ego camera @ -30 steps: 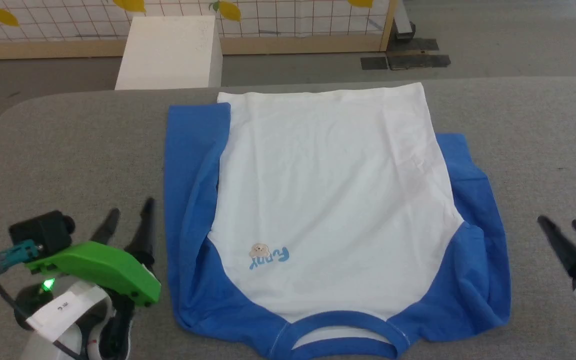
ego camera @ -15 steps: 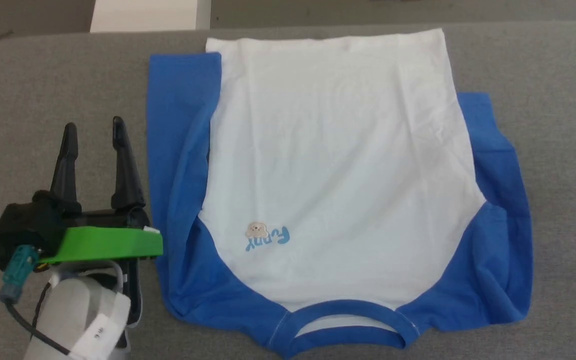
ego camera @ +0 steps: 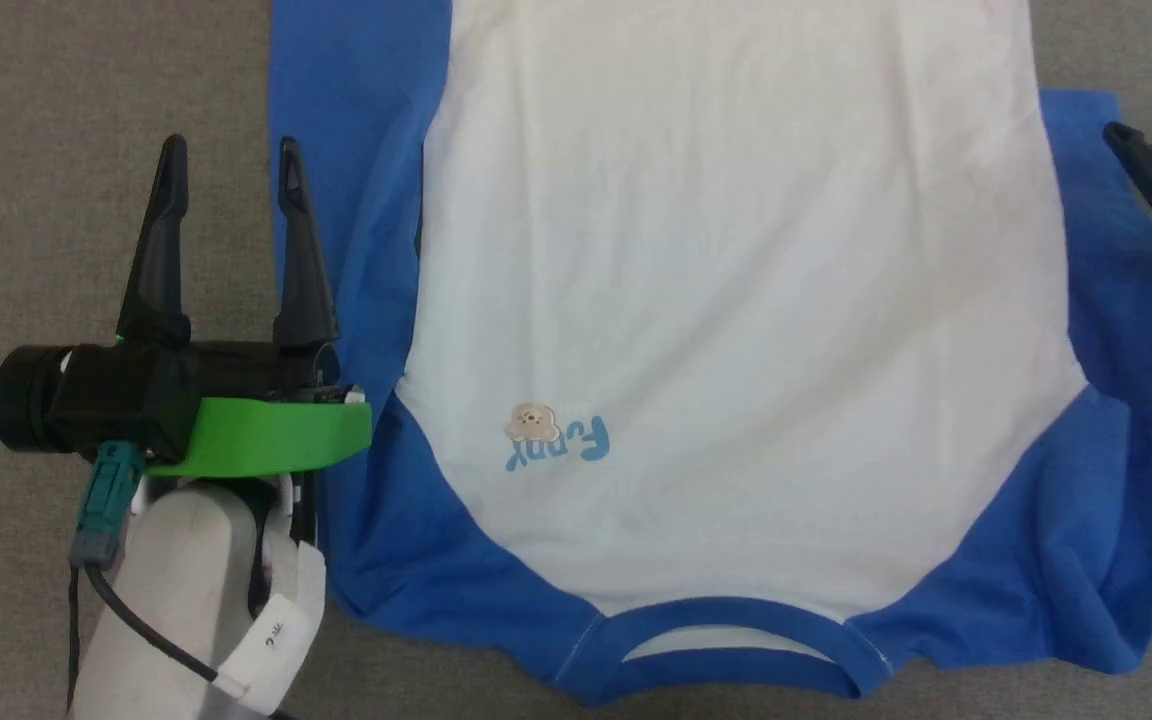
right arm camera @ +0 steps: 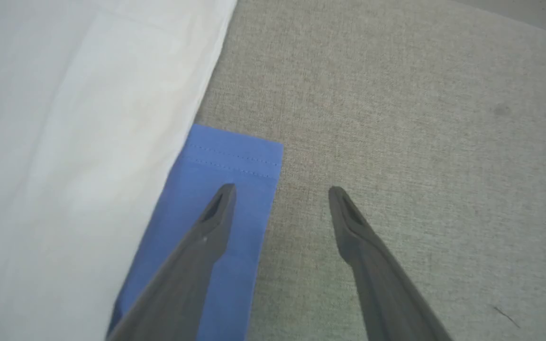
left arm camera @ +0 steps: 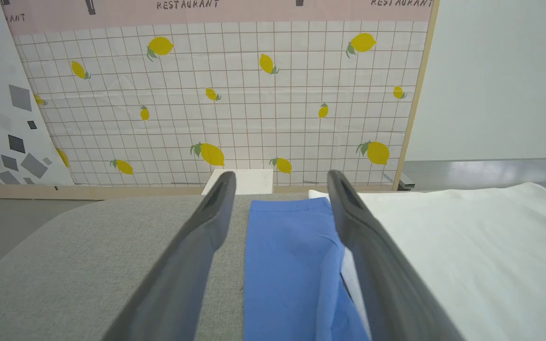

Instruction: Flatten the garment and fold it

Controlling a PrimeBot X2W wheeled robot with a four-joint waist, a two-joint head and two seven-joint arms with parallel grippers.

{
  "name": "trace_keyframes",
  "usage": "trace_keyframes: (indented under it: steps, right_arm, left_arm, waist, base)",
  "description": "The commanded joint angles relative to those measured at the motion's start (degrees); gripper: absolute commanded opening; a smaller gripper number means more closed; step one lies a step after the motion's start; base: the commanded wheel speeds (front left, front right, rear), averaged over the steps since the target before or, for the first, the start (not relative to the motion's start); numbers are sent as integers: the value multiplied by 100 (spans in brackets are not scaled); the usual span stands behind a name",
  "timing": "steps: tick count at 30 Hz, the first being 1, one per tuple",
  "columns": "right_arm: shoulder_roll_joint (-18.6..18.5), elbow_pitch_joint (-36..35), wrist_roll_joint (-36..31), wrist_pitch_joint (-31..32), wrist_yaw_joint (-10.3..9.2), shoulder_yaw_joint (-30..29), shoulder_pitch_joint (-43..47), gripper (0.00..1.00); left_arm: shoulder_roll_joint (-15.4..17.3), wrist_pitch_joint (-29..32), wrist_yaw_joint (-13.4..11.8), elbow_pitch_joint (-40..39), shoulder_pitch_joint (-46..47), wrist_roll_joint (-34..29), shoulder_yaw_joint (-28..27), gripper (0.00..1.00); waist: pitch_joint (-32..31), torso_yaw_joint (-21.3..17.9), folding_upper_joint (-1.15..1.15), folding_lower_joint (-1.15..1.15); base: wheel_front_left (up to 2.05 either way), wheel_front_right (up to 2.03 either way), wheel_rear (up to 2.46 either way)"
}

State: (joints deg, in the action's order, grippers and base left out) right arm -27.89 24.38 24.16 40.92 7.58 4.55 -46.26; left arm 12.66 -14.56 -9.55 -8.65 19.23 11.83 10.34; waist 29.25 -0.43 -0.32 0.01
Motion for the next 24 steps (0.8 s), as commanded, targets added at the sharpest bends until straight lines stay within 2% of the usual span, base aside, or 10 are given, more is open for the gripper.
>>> trace_keyframes:
  steps: [1,7,8,9,13,19,24]
  right_arm:
    - [-16,61,10,-11,-9,87,-131,100]
    - [-156,407,130,83,-9,578,-307,100]
    - [-205,566,305,245,-9,686,-315,23]
    - [-217,597,358,289,-9,716,-311,1]
    - [-287,722,523,197,-9,607,-312,0]
    - [-235,922,755,-616,-9,-139,-234,0]
    - [-406,1149,907,-1089,-9,-904,258,0]
  left_arm:
    - [-46,-42,37,-44,118,-73,2,100]
    - [-267,-43,88,-32,135,-132,-78,100]
    - [-347,-43,116,-33,117,-165,-152,100]
    - [-361,-43,130,-32,108,-176,-173,100]
    - [-423,-43,212,34,47,-188,-256,100]
    - [-516,-43,363,135,-61,-164,-397,100]
    - [-597,-43,489,235,-273,-110,-555,100]
  waist:
    - [313,165,32,-1]
    - [448,194,32,-1]
    - [432,184,32,-1]
    - [418,177,32,-1]
    - [287,126,32,-1]
    - [-143,-10,32,-1]
    - [-667,-156,32,-1]
  base:
    - [0,0,0]
    - [0,0,0]
    - [0,0,0]
    - [0,0,0]
    - [0,0,0]
    - [0,0,0]
    - [0,0,0]
